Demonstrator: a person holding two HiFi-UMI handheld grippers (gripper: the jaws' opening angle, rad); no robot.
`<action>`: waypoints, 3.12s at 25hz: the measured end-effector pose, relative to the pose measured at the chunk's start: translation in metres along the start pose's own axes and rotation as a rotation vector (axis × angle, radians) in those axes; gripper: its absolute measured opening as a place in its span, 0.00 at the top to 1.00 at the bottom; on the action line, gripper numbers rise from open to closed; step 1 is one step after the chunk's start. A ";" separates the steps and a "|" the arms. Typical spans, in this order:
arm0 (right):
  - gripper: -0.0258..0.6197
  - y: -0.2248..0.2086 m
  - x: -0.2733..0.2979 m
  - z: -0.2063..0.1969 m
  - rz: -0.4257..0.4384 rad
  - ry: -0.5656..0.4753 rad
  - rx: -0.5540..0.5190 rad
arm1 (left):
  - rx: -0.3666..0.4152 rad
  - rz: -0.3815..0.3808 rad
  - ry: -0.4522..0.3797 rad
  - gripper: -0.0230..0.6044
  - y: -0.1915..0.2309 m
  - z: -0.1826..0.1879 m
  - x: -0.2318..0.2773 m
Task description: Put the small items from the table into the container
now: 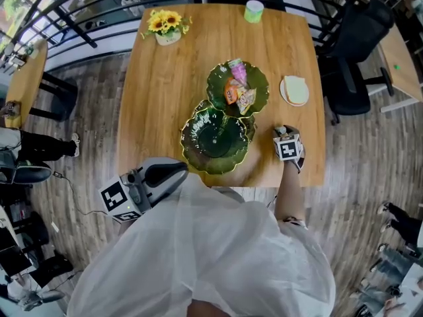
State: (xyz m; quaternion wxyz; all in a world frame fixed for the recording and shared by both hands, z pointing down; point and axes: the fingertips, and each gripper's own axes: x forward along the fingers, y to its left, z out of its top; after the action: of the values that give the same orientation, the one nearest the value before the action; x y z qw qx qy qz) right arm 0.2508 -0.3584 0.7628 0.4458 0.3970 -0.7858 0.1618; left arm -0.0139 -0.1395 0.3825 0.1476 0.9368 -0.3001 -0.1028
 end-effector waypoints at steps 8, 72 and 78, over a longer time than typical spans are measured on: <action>0.69 0.004 -0.017 0.001 -0.006 -0.020 0.023 | -0.004 -0.034 -0.012 0.95 -0.002 0.001 0.002; 0.69 0.097 -0.212 0.298 -0.034 -0.766 -0.157 | 0.045 0.011 -0.112 0.95 -0.012 0.029 -0.082; 0.68 0.111 -0.222 0.301 0.000 -0.794 -0.145 | 0.046 0.015 -0.117 0.95 -0.014 0.029 -0.091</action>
State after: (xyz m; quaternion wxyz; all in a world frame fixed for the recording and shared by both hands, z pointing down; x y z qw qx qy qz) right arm 0.0568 -0.3650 0.4244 0.1343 0.3964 -0.9062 -0.0600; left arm -0.0869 -0.0809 0.3598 0.1091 0.9300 -0.3175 -0.1494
